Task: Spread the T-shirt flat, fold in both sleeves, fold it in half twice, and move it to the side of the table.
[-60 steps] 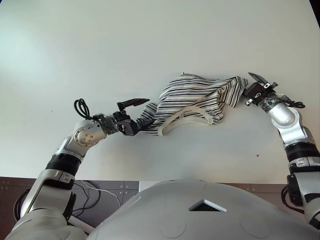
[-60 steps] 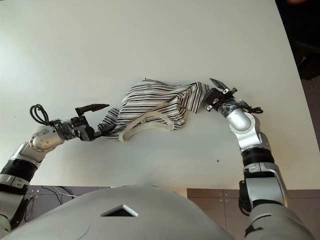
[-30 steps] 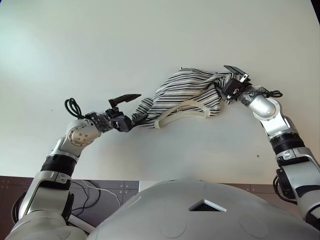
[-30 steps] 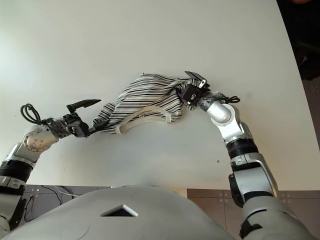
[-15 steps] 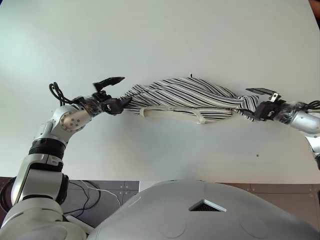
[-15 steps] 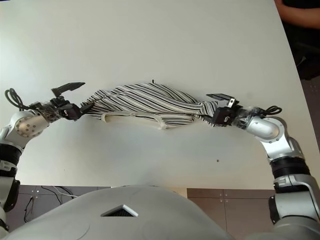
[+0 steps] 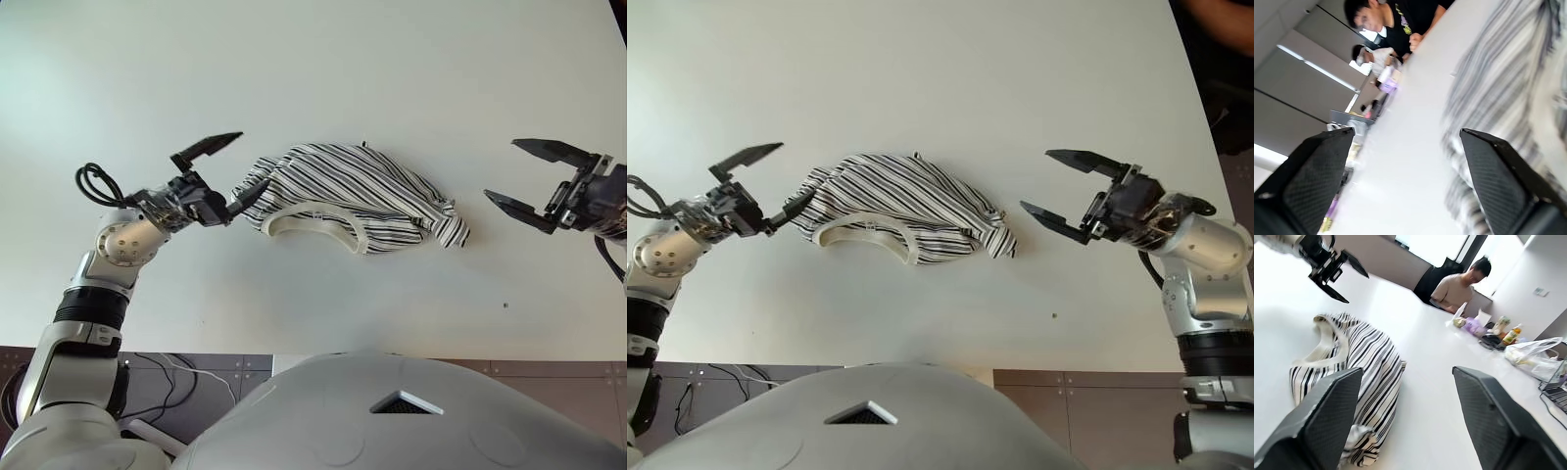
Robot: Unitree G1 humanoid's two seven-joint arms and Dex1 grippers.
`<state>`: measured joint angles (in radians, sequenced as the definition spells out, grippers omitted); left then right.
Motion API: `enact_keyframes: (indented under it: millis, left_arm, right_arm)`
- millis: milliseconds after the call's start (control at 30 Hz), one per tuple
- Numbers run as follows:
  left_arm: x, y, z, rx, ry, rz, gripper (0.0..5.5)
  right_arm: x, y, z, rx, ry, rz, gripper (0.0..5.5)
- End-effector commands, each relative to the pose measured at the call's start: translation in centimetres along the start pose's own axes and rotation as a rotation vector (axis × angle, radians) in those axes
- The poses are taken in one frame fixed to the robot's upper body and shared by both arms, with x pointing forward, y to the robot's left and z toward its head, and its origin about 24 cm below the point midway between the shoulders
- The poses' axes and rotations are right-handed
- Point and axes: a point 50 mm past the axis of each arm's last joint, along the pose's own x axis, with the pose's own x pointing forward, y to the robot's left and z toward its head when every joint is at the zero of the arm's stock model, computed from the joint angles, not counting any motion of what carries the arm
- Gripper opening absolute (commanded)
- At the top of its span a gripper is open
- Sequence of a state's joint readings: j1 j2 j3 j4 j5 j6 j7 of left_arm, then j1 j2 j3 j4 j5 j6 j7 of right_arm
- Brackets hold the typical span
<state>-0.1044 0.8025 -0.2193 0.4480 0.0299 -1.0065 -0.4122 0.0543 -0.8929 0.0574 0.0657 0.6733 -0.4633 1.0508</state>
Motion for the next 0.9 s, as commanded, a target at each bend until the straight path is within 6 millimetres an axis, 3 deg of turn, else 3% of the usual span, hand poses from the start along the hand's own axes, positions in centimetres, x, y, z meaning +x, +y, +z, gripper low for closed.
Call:
enact_keyframes:
  millis: [33, 167, 300, 433, 567, 733, 900]
  left_arm:
    - [1.2, 0.7, 2.9, -0.023, -0.153, 0.050, 4.02]
    - [3.8, -1.3, 4.9, 0.011, -0.237, -0.071, 4.02]
    - [7.2, -5.2, 4.1, 0.117, -0.177, -0.262, 4.02]
    - [10.8, -7.8, 3.7, 0.190, -0.154, -0.307, 4.02]
    - [14.7, -8.8, 4.9, 0.190, -0.177, -0.209, 4.02]
    - [14.6, -10.0, 4.5, 0.184, -0.167, -0.281, 4.02]
    - [11.3, -12.4, 2.9, 0.180, -0.116, -0.502, 4.02]
  right_arm:
    - [4.7, 0.2, 0.5, -0.052, -0.032, 0.031, 3.35]
    - [9.7, -0.5, -0.7, -0.175, 0.046, -0.003, 3.35]
    - [13.4, -0.9, -4.3, -0.276, 0.250, 0.001, 3.35]
    - [14.2, -0.6, -7.2, -0.302, 0.381, 0.048, 3.35]
    - [13.3, -0.1, -9.5, -0.321, 0.498, 0.112, 3.35]
    - [12.8, 0.5, -11.3, -0.337, 0.584, 0.159, 3.35]
    - [13.1, -0.9, -11.8, -0.427, 0.662, 0.109, 3.35]
